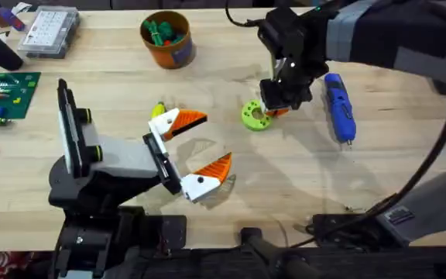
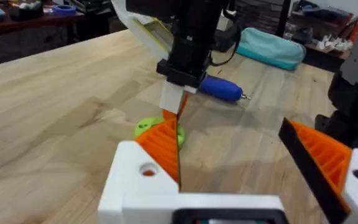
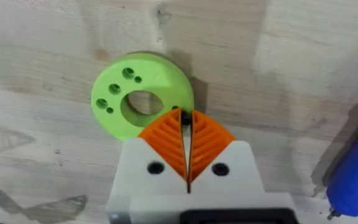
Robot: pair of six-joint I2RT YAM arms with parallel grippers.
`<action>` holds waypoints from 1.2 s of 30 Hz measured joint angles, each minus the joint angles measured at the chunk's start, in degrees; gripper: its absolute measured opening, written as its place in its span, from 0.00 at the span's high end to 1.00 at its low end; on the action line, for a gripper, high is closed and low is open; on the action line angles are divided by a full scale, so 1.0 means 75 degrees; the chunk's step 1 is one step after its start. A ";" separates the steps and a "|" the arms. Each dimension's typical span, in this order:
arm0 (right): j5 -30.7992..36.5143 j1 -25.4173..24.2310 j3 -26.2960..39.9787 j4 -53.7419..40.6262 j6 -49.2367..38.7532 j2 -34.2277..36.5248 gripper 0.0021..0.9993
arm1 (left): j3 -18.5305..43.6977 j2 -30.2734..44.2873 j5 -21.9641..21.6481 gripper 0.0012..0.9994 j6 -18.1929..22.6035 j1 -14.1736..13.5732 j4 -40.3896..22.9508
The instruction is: Pick up the gripper from the table and insert it into the empty holder that is missing its gripper. Then pick up a screw, insert it into the mounting hole, and use the screwdriver to tighten it. Finally, clean up the table by picking up the vegetable and placing it into the bucket.
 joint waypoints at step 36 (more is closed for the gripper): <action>0.0336 0.0003 0.0001 -0.0405 -0.0006 -0.1001 1.00 | 0.0001 -0.0001 -0.0001 0.01 0.0001 0.0000 -0.0001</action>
